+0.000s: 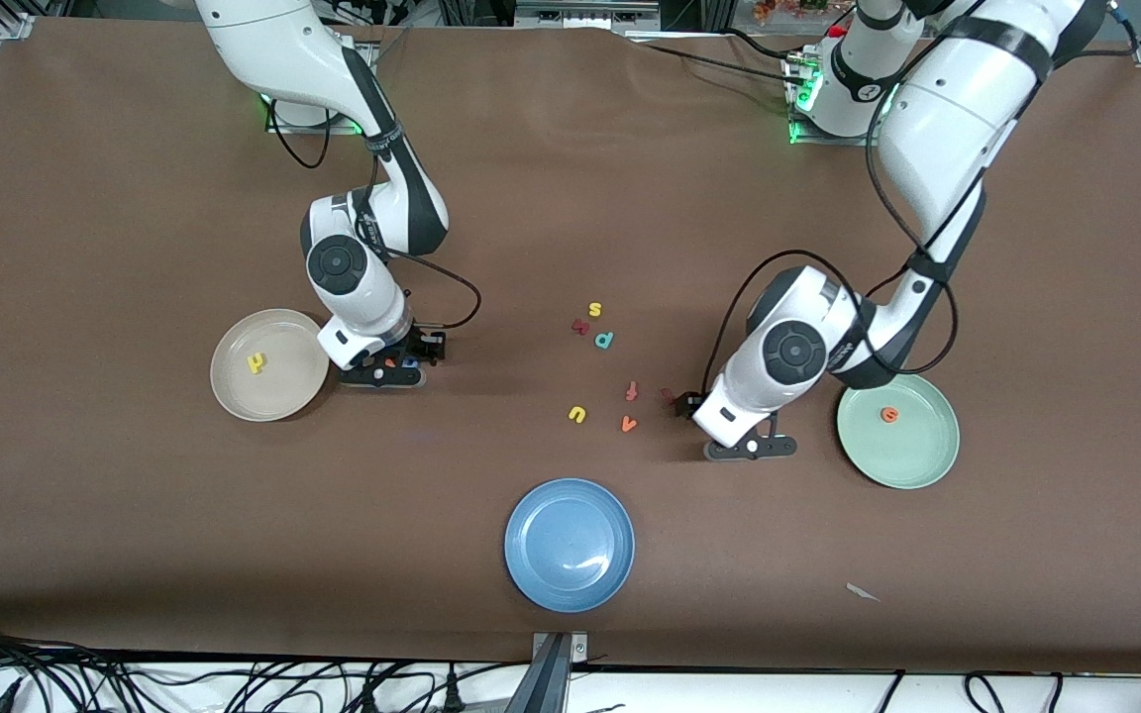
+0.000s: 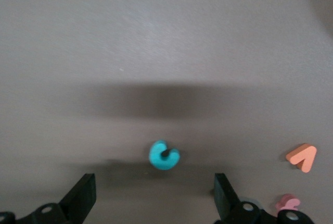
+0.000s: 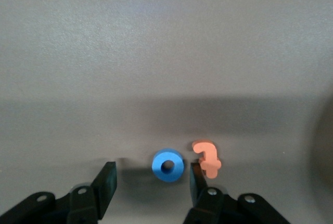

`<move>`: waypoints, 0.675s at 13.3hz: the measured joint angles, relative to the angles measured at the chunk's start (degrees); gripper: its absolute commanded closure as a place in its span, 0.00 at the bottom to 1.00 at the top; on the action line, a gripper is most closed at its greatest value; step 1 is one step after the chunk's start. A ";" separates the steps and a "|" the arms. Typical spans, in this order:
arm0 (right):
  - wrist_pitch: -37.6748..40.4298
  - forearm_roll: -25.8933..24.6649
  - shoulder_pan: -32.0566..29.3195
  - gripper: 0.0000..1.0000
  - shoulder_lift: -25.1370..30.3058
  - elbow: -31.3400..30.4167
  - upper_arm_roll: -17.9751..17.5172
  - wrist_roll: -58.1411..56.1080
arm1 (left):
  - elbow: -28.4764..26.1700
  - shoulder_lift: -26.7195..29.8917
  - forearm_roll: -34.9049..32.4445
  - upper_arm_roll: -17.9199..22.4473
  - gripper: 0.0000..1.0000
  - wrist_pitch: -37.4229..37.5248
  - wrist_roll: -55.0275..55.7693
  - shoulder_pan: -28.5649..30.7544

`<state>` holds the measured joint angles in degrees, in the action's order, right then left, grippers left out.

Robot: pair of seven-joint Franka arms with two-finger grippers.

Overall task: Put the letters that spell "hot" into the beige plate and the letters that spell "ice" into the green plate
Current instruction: 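Grasp blue o with the right gripper while the left gripper grasps teal c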

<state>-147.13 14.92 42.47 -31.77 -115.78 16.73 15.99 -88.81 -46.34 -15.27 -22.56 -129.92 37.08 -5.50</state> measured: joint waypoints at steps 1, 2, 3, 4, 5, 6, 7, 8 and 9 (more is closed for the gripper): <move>-0.25 0.00 0.00 0.38 -0.10 -0.23 0.00 -0.52 | 0.62 -0.85 0.00 0.03 0.03 0.00 0.44 -0.55; -0.41 0.00 0.00 0.42 -0.10 -0.30 0.00 -0.68 | 0.96 -1.40 0.00 0.06 0.06 0.00 0.59 -0.79; -0.46 0.00 0.00 0.46 -0.09 -0.30 0.00 -0.77 | 1.06 -1.75 0.00 0.13 0.07 0.00 0.62 -0.82; -0.47 0.00 0.00 0.51 -0.10 -0.30 0.00 -0.82 | 1.12 -1.92 0.00 0.24 0.10 0.00 0.62 -0.80; -0.47 0.00 0.00 0.52 -0.12 -0.33 0.00 -0.85 | 1.21 -2.00 0.00 0.32 0.11 0.00 0.62 -0.80; -0.47 0.00 0.00 0.52 -0.13 -0.36 0.00 -0.88 | 1.31 -2.03 0.00 0.37 0.15 0.00 0.62 -0.80; -0.47 0.00 0.00 0.52 -0.13 -0.38 0.00 -0.92 | 1.37 -2.05 0.00 0.40 0.17 0.00 0.61 -0.80; -0.48 0.00 0.00 0.52 -0.13 -0.38 0.00 -1.19 | 1.37 -2.07 0.00 0.42 0.18 0.00 0.61 -0.80; -0.52 0.00 -0.01 0.52 -0.13 -0.38 0.00 -1.94 | 1.37 -2.16 -0.01 0.47 0.21 0.01 0.61 -0.81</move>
<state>-147.65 14.92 42.47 -31.90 -116.16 16.73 14.05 -87.44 -48.50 -15.28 -22.09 -129.91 37.69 -6.31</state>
